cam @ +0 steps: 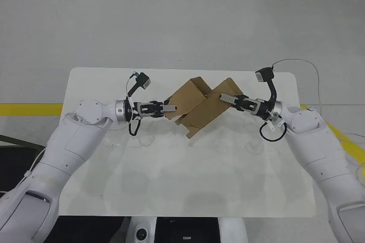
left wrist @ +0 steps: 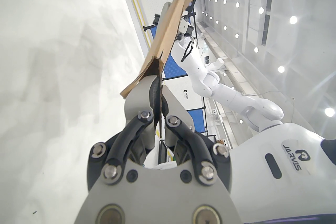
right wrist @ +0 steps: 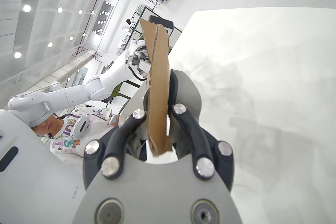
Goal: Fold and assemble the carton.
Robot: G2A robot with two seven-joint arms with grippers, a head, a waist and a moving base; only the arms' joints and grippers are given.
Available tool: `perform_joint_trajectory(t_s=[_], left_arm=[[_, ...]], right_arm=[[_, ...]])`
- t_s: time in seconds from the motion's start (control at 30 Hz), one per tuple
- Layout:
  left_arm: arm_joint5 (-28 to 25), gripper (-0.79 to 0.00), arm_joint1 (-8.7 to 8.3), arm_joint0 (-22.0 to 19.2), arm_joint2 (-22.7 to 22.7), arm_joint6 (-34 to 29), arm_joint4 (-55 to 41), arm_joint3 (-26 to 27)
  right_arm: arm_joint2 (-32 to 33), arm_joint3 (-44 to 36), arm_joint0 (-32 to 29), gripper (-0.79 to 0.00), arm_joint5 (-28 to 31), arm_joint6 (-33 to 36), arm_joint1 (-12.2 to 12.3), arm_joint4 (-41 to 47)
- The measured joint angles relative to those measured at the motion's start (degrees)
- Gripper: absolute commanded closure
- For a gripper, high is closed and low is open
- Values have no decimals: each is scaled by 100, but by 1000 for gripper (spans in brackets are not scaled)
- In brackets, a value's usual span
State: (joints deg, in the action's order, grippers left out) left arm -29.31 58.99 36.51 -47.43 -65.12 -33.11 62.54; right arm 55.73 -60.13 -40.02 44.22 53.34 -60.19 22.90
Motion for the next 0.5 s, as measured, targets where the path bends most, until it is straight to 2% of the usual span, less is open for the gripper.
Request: perform_joint_trajectory(t_s=[0.27,0.4,0.5], left_arm=[[42,0,-54,-230,-199,-896,164,-32],[187,0,-57,-366,-180,-1183,266,59],[328,0,-67,-456,-98,-1317,411,202]], right_arm=[[603,-409,-164,-785,-379,689,269,-325],[744,-826,-284,-785,-528,1159,342,-35],[588,-1203,-319,-785,-721,1399,333,344]])
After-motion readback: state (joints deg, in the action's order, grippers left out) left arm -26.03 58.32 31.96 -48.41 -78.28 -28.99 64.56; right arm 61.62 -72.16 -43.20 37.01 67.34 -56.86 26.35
